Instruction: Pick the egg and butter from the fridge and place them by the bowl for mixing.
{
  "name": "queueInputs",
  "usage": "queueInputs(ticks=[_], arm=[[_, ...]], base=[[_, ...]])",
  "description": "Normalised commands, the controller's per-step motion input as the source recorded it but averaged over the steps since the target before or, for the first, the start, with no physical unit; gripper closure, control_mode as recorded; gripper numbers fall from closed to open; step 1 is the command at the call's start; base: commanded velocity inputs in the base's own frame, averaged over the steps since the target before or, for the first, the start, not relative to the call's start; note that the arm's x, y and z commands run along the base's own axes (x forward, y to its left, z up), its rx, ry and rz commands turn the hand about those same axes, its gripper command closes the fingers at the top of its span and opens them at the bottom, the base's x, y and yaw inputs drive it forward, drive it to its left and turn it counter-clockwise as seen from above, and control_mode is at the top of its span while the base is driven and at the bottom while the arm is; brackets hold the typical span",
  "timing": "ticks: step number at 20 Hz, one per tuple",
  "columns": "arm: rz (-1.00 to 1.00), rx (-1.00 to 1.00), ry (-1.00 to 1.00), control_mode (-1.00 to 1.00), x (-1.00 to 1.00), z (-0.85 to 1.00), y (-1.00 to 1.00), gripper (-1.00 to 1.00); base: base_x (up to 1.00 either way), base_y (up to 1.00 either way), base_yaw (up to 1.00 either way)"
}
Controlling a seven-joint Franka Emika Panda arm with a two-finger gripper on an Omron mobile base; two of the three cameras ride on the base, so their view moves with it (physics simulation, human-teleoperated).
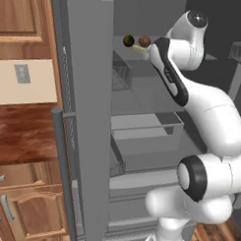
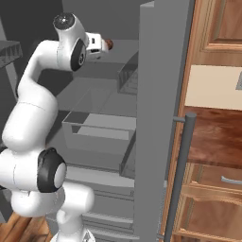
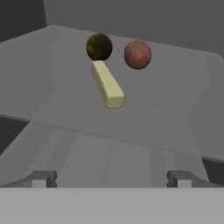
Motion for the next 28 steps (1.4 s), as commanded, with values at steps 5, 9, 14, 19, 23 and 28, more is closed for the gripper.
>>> queueInputs(ticks=[5, 9, 14, 19, 23, 28], arm=[[0.00, 0.03, -0.17, -1.00, 0.66, 0.00, 0.00, -1.00], [0.00, 0.06, -0.07, -1.00, 0.33, 0.02, 0.03, -1.00], [0.00, 0.01, 0.00, -1.00, 0.21, 0.00, 0.33, -1.00], [0.00, 0.00, 0.00, -1.00, 0.28, 0.00, 0.00, -1.00], [0.00, 0.00, 0.00, -1.00, 0.52, 0.00, 0.00, -1.00], [0.00, 0.00, 0.02, -1.00, 0.63, -0.01, 0.00, -1.00]], base=[[0.00, 0.00, 0.00], [0.00, 0.00, 0.00], [0.00, 0.00, 0.00], [0.00, 0.00, 0.00], [0.00, 0.00, 0.00], [0.00, 0.00, 0.00]])
